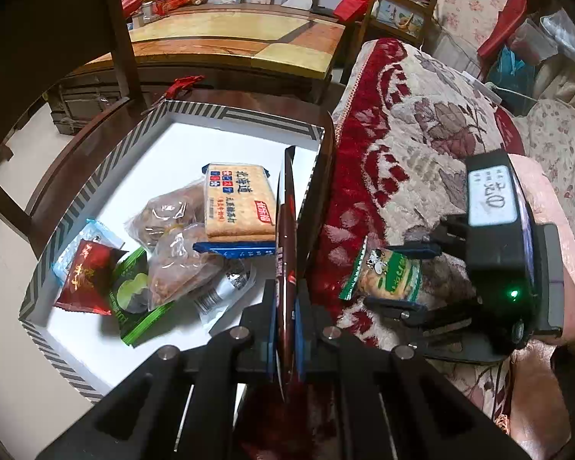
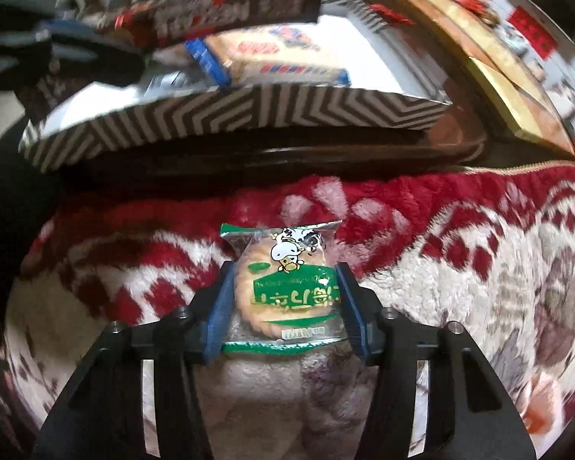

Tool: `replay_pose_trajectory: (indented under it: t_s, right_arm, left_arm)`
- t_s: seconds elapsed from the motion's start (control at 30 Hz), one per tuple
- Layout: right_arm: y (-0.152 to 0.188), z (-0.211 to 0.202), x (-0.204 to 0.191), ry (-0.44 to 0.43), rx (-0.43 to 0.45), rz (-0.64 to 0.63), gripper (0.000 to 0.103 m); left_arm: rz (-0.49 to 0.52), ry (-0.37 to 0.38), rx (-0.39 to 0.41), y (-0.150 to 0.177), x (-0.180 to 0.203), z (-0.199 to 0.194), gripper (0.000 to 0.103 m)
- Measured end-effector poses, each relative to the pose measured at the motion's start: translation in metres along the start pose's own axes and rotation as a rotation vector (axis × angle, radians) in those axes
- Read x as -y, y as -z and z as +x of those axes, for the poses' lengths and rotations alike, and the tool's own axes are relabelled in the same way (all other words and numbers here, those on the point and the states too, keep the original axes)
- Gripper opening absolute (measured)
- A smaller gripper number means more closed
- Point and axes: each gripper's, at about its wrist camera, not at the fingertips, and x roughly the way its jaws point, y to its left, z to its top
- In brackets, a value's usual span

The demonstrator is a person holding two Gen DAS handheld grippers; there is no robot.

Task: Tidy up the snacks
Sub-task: 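Grasp the green biscuit packet with the right gripper while the left carries the Nescafe stick, then carry the Nescafe stick and green biscuit packet over the white tray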

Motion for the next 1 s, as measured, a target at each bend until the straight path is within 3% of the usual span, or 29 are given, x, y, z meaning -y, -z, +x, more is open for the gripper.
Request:
replay_pose_trajectory:
  t_s: [0.3, 0.63, 0.83, 1.0]
  right_arm:
    - [0.029, -0.026, -0.005, 0.018, 0.099, 0.248, 0.049]
    - [0.056, -0.075, -0.013, 0.116, 0.272, 0.571, 0.049]
    - [0.069, -0.090, -0.010, 0.122, 0.310, 0.672, 0.049]
    - [0.061, -0.091, -0.016, 0.116, 0.317, 0.675, 0.049]
  left_arm:
    - [0.006, -0.001, 0.029, 0.003, 0.004, -0.010, 0.009]
    - [0.025, 0.001, 0.049, 0.008, 0.015, -0.017, 0.009]
    - [0.040, 0.000, 0.060, 0.012, 0.023, -0.020, 0.009]
    - [0.036, -0.007, 0.080, 0.012, 0.020, -0.026, 0.009]
